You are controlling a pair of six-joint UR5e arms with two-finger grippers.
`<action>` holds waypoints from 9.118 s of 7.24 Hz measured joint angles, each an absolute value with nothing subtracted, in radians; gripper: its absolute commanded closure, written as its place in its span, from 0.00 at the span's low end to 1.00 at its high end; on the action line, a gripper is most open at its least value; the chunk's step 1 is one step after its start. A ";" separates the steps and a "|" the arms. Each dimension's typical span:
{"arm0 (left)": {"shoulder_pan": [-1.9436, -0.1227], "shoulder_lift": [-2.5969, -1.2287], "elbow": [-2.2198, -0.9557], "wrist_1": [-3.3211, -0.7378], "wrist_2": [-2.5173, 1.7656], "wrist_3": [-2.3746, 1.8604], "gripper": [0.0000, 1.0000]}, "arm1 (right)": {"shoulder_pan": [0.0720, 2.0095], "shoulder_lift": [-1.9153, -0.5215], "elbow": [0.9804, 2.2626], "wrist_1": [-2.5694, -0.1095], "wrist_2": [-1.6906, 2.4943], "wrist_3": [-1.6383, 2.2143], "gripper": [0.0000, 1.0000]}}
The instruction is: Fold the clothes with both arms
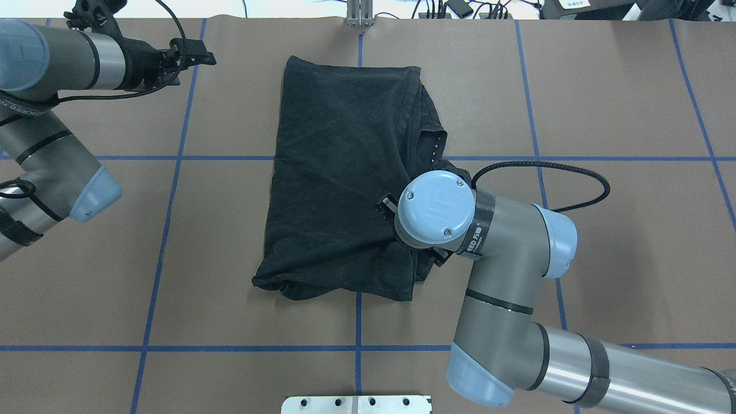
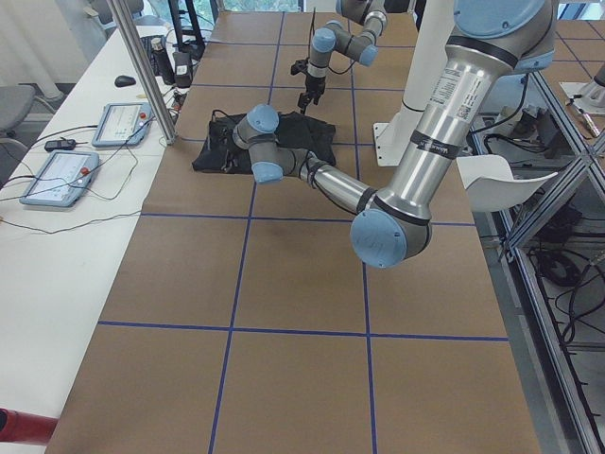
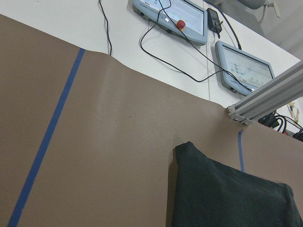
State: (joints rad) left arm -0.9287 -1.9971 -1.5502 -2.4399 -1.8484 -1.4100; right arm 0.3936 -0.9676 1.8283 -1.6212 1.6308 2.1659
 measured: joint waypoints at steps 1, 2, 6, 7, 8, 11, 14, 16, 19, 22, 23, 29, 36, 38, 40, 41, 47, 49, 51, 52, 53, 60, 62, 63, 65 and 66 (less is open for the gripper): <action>-0.925 -1.997 -1.559 -2.439 -1.848 -1.425 0.00 | 0.365 -0.991 1.828 -1.535 1.589 2.329 0.08; -0.915 -1.997 -1.580 -2.428 -1.848 -1.452 0.00 | 0.346 -1.021 1.824 -1.458 1.561 2.435 0.12; -0.890 -1.990 -1.634 -2.377 -1.843 -1.490 0.00 | 0.293 -1.035 1.762 -1.403 1.499 2.616 0.15; -0.890 -1.989 -1.637 -2.377 -1.841 -1.490 0.00 | 0.290 -1.035 1.749 -1.406 1.500 2.616 0.15; -0.890 -1.988 -1.639 -2.376 -1.841 -1.490 0.00 | 0.290 -1.034 1.737 -1.412 1.506 2.610 0.16; -0.890 -1.988 -1.641 -2.376 -1.841 -1.491 0.00 | 0.296 -1.028 1.735 -1.444 1.547 2.599 0.16; -0.890 -1.988 -1.641 -2.376 -1.841 -1.495 0.00 | 0.293 -1.019 1.755 -1.515 1.582 2.597 0.16; -0.890 -1.988 -1.642 -2.376 -1.841 -1.503 0.00 | 0.283 -1.019 1.750 -1.525 1.581 2.594 0.24; -0.890 -1.988 -1.645 -2.376 -1.841 -1.512 0.00 | 0.279 -1.020 1.743 -1.526 1.577 2.590 1.00; -0.890 -1.969 -1.665 -2.376 -1.842 -1.514 0.00 | 0.283 -1.020 1.739 -1.517 1.573 2.586 1.00; -0.890 -1.967 -1.668 -2.376 -1.842 -1.514 0.00 | 0.286 -1.021 1.740 -1.517 1.573 2.581 1.00; -0.890 -1.964 -1.669 -2.376 -1.842 -1.521 0.00 | 0.294 -1.036 1.757 -1.473 1.582 2.546 1.00; -0.745 -1.953 -1.742 -2.380 -1.684 -1.765 0.00 | 0.314 -1.150 1.942 -1.471 1.648 2.500 1.00; -0.584 -1.875 -1.856 -2.383 -1.520 -1.901 0.00 | 0.319 -1.173 1.977 -1.481 1.660 2.499 1.00; -0.398 -1.817 -1.915 -2.384 -1.317 -2.086 0.01 | 0.320 -1.182 1.984 -1.484 1.661 2.498 1.00; -0.303 -1.790 -1.922 -2.382 -1.225 -2.143 0.01 | 0.320 -1.182 1.984 -1.485 1.661 2.496 1.00; -0.107 -1.730 -1.887 -2.368 -1.141 -2.251 0.13 | 0.319 -1.183 1.980 -1.485 1.661 2.493 1.00; -0.087 -1.734 -1.870 -2.367 -1.142 -2.252 0.21 | 0.319 -1.183 1.981 -1.486 1.661 2.493 1.00; -0.075 -1.743 -1.859 -2.368 -1.144 -2.263 0.41 | 0.319 -1.183 1.982 -1.486 1.661 2.493 1.00; -0.072 -1.748 -1.858 -2.368 -1.144 -2.279 0.48 | 0.319 -1.184 1.982 -1.486 1.662 2.493 1.00; -0.071 -1.749 -1.857 -2.368 -1.143 -2.289 0.60 | 0.319 -1.186 1.982 -1.486 1.662 2.492 1.00; -0.075 -1.717 -1.966 -2.365 -1.175 -2.292 1.00 | 0.316 -1.195 1.997 -1.484 1.662 2.494 1.00; -0.073 -1.680 -2.071 -2.355 -1.200 -2.293 1.00 | 0.305 -1.221 2.042 -1.484 1.669 2.504 1.00; -0.071 -1.673 -2.108 -2.353 -1.203 -2.296 1.00 | 0.301 -1.237 2.078 -1.483 1.699 2.507 1.00; -0.083 -1.682 -2.163 -2.350 -1.213 -2.289 1.00 | 0.348 -1.234 2.125 -1.482 1.792 2.506 1.00; -0.146 -1.708 -2.156 -2.344 -1.252 -2.272 1.00 | 0.422 -1.201 2.092 -1.479 1.840 2.499 1.00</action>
State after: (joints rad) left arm -0.1465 -1.7083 -2.1555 -2.3442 -1.2523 -2.2715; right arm 0.4219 -1.2015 2.0917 -1.4789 1.8402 2.4993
